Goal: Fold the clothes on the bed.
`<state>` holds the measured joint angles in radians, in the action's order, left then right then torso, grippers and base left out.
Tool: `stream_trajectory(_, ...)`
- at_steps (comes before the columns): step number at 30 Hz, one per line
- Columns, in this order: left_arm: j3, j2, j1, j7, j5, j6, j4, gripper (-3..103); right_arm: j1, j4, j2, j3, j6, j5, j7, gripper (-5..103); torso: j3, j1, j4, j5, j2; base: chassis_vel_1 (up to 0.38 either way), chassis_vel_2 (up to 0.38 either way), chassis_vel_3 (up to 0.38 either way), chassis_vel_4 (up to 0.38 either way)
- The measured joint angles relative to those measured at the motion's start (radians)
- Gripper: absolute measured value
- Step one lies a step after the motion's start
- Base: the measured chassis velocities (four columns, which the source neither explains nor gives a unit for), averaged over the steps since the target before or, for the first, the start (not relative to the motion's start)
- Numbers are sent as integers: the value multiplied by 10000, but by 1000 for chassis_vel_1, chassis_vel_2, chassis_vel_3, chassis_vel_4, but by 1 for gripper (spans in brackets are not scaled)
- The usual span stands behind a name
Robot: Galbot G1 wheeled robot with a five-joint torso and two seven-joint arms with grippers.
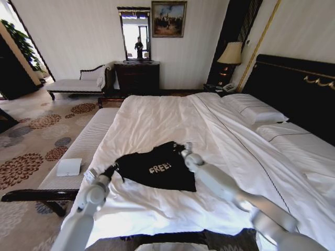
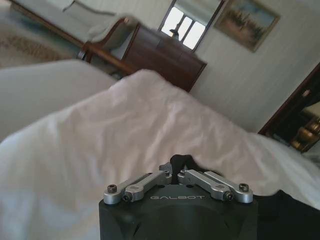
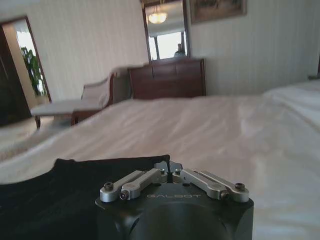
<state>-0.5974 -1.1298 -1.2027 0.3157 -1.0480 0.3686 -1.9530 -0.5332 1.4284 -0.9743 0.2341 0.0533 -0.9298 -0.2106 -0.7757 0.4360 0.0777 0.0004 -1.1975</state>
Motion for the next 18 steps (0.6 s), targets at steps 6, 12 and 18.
stream_trajectory(6, -53, 920, 1417, 86, -846, -38, -346, 0, -430, 2093, 985, -1420, -501, -353, -80, 0, 0, 1, -6, -5, 0, 0, 0, 0, 0)
stream_trajectory(12, 300, 1751, 2825, 70, -1543, -83, -652, 0, -322, 3612, 1494, -2236, -669, -1185, -199, 0, -1, 1, -6, -6, 0, 0, 0, 0, 0)
stream_trajectory(18, 1098, 3431, 5556, 117, -3300, -209, -573, 0, 91, 5321, 2450, -3268, -669, -2352, -305, 0, 0, 1, -6, -2, 0, 0, 0, 0, 0)
